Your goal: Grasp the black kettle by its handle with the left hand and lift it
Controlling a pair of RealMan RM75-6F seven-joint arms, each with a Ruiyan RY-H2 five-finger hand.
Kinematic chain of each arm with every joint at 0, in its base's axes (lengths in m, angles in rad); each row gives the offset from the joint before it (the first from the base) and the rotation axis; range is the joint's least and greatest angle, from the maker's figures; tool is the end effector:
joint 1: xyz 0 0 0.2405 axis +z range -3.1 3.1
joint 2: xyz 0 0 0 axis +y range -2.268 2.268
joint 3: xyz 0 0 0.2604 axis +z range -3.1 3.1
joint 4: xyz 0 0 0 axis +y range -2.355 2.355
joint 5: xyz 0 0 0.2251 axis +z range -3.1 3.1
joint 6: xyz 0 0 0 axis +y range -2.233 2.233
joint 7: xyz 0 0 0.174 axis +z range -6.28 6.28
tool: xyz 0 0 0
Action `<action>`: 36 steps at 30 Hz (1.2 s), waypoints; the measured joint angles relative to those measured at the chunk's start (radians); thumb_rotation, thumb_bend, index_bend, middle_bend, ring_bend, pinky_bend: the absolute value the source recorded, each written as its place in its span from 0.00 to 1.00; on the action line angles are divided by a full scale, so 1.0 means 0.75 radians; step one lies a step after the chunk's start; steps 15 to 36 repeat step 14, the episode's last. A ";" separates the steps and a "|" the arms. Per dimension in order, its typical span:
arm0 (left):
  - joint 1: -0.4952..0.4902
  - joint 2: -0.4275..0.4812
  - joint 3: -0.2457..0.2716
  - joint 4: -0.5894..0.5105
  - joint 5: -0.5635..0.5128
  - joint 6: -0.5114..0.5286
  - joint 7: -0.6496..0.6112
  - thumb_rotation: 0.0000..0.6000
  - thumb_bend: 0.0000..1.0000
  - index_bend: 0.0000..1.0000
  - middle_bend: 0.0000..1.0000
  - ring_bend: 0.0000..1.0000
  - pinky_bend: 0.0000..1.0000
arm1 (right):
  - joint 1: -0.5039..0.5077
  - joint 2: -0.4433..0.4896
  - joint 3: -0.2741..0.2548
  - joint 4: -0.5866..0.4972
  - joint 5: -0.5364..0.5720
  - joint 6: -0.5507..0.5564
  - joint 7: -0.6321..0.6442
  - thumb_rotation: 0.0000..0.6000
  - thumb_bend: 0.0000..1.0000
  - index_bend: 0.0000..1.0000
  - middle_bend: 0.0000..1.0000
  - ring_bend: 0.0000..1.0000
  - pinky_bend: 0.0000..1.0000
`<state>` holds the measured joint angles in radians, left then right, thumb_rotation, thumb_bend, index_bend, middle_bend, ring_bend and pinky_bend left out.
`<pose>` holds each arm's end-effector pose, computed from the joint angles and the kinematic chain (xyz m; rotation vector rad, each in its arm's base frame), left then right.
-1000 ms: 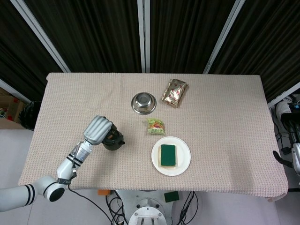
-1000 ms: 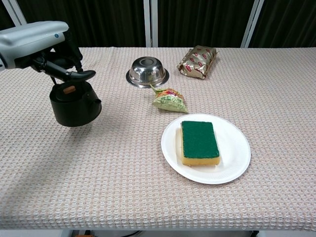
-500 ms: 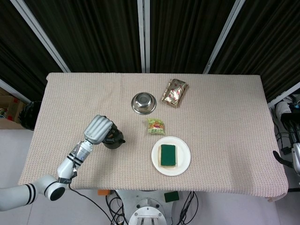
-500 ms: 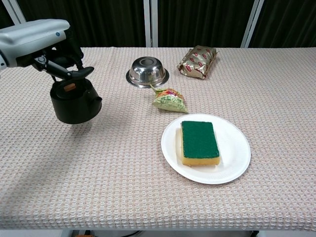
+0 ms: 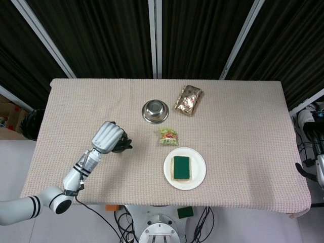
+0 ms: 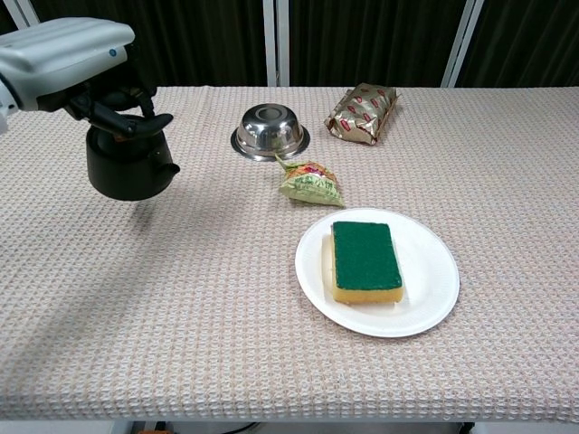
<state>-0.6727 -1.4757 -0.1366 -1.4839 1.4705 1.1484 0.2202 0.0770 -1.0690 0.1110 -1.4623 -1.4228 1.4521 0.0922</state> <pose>-0.1327 0.3569 0.0007 -1.8957 -0.6529 -1.1508 -0.3639 -0.2252 0.1969 1.3010 -0.8295 0.8162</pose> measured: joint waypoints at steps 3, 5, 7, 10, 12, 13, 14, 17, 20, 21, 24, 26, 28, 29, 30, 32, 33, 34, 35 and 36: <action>-0.004 -0.011 -0.003 0.017 0.004 0.008 0.044 0.84 0.38 1.00 1.00 0.95 0.71 | -0.001 0.002 0.000 -0.001 0.001 0.000 0.002 1.00 0.21 0.00 0.00 0.00 0.00; -0.007 -0.023 -0.005 0.034 0.003 0.012 0.070 0.84 0.38 1.00 1.00 0.95 0.71 | -0.001 0.002 0.000 -0.001 0.001 0.000 0.003 1.00 0.21 0.00 0.00 0.00 0.00; -0.007 -0.030 -0.007 0.040 -0.006 0.012 0.074 0.85 0.38 1.00 1.00 0.95 0.71 | -0.001 0.003 0.000 -0.002 0.001 0.000 0.004 1.00 0.21 0.00 0.00 0.00 0.00; -0.009 -0.032 -0.011 0.042 -0.013 0.010 0.069 0.85 0.38 1.00 1.00 0.95 0.71 | -0.002 0.005 0.000 -0.003 0.001 0.000 0.007 1.00 0.21 0.00 0.00 0.00 0.00; -0.009 -0.032 -0.012 0.040 -0.015 0.009 0.064 0.86 0.38 1.00 1.00 0.95 0.71 | -0.002 0.005 0.000 -0.003 0.001 0.000 0.008 1.00 0.21 0.00 0.00 0.00 0.00; -0.009 -0.032 -0.013 0.039 -0.017 0.009 0.060 0.86 0.38 1.00 1.00 0.95 0.71 | -0.002 0.005 0.000 -0.003 0.001 0.000 0.008 1.00 0.21 0.00 0.00 0.00 0.00; -0.010 -0.031 -0.013 0.038 -0.017 0.009 0.057 0.85 0.38 1.00 1.00 0.95 0.71 | -0.002 0.005 0.000 -0.003 0.001 0.000 0.007 1.00 0.21 0.00 0.00 0.00 0.00; -0.010 -0.031 -0.013 0.038 -0.017 0.009 0.057 0.85 0.38 1.00 1.00 0.95 0.71 | -0.002 0.005 0.000 -0.003 0.001 0.000 0.007 1.00 0.21 0.00 0.00 0.00 0.00; -0.010 -0.031 -0.013 0.038 -0.017 0.009 0.057 0.85 0.38 1.00 1.00 0.95 0.71 | -0.002 0.005 0.000 -0.003 0.001 0.000 0.007 1.00 0.21 0.00 0.00 0.00 0.00; -0.010 -0.031 -0.013 0.038 -0.017 0.009 0.057 0.85 0.38 1.00 1.00 0.95 0.71 | -0.002 0.005 0.000 -0.003 0.001 0.000 0.007 1.00 0.21 0.00 0.00 0.00 0.00; -0.010 -0.031 -0.013 0.038 -0.017 0.009 0.057 0.85 0.38 1.00 1.00 0.95 0.71 | -0.002 0.005 0.000 -0.003 0.001 0.000 0.007 1.00 0.21 0.00 0.00 0.00 0.00; -0.010 -0.031 -0.013 0.038 -0.017 0.009 0.057 0.85 0.38 1.00 1.00 0.95 0.71 | -0.002 0.005 0.000 -0.003 0.001 0.000 0.007 1.00 0.21 0.00 0.00 0.00 0.00; -0.010 -0.031 -0.013 0.038 -0.017 0.009 0.057 0.85 0.38 1.00 1.00 0.95 0.71 | -0.002 0.005 0.000 -0.003 0.001 0.000 0.007 1.00 0.21 0.00 0.00 0.00 0.00; -0.010 -0.031 -0.013 0.038 -0.017 0.009 0.057 0.85 0.38 1.00 1.00 0.95 0.71 | -0.002 0.005 0.000 -0.003 0.001 0.000 0.007 1.00 0.21 0.00 0.00 0.00 0.00; -0.010 -0.031 -0.013 0.038 -0.017 0.009 0.057 0.85 0.38 1.00 1.00 0.95 0.71 | -0.002 0.005 0.000 -0.003 0.001 0.000 0.007 1.00 0.21 0.00 0.00 0.00 0.00; -0.010 -0.031 -0.013 0.038 -0.017 0.009 0.057 0.85 0.38 1.00 1.00 0.95 0.71 | -0.002 0.005 0.000 -0.003 0.001 0.000 0.007 1.00 0.21 0.00 0.00 0.00 0.00; -0.010 -0.031 -0.013 0.038 -0.017 0.009 0.057 0.85 0.38 1.00 1.00 0.95 0.71 | -0.002 0.005 0.000 -0.003 0.001 0.000 0.007 1.00 0.21 0.00 0.00 0.00 0.00; -0.010 -0.031 -0.013 0.038 -0.017 0.009 0.057 0.85 0.38 1.00 1.00 0.95 0.71 | -0.002 0.005 0.000 -0.003 0.001 0.000 0.007 1.00 0.21 0.00 0.00 0.00 0.00; -0.010 -0.031 -0.013 0.038 -0.017 0.009 0.057 0.85 0.38 1.00 1.00 0.95 0.71 | -0.002 0.005 0.000 -0.003 0.001 0.000 0.007 1.00 0.21 0.00 0.00 0.00 0.00; -0.010 -0.031 -0.013 0.038 -0.017 0.009 0.057 0.85 0.38 1.00 1.00 0.95 0.71 | -0.002 0.005 0.000 -0.003 0.001 0.000 0.007 1.00 0.21 0.00 0.00 0.00 0.00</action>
